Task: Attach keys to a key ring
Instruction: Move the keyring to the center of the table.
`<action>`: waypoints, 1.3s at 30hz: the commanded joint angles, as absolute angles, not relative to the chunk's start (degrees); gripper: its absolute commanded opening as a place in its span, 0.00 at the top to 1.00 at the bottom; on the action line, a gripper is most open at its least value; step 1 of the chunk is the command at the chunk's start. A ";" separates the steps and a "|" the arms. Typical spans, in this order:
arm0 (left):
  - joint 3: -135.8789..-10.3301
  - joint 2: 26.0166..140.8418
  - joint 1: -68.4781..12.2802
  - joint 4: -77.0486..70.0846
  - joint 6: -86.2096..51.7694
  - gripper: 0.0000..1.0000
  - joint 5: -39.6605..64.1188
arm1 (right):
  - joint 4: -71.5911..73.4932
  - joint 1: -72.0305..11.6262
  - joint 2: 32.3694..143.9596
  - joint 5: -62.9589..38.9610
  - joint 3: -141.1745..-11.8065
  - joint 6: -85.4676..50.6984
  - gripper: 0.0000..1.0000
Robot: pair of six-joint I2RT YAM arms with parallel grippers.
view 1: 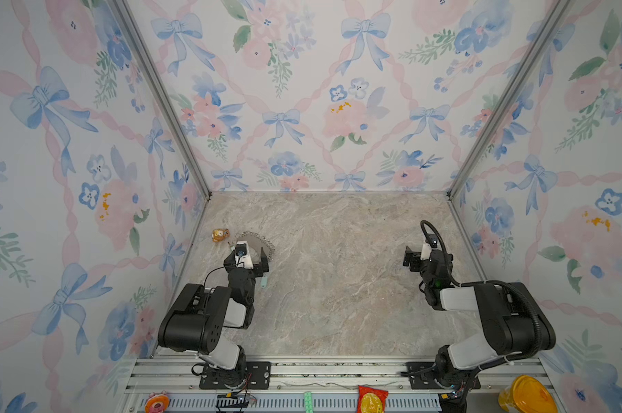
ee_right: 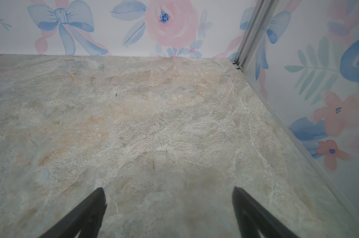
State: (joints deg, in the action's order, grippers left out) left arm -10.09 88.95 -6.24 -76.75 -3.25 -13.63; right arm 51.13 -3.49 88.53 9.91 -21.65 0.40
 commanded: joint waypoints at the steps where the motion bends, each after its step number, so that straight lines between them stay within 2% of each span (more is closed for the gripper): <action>1: -10.63 89.29 -6.59 -78.28 -3.42 0.02 -13.95 | 51.77 -3.87 88.59 10.61 -22.43 -0.26 0.03; 30: -10.41 88.79 -6.74 -78.24 -3.11 0.02 -14.04 | 51.87 -3.87 88.59 10.45 -22.45 -0.11 0.03; 35: -8.52 82.56 -11.85 -77.50 0.21 0.02 -22.56 | 49.06 -5.00 85.44 7.89 -22.68 2.26 0.03; 39: -9.31 73.11 -18.66 -70.37 3.36 0.02 -32.12 | 32.77 -11.93 78.37 12.99 -27.88 9.64 0.03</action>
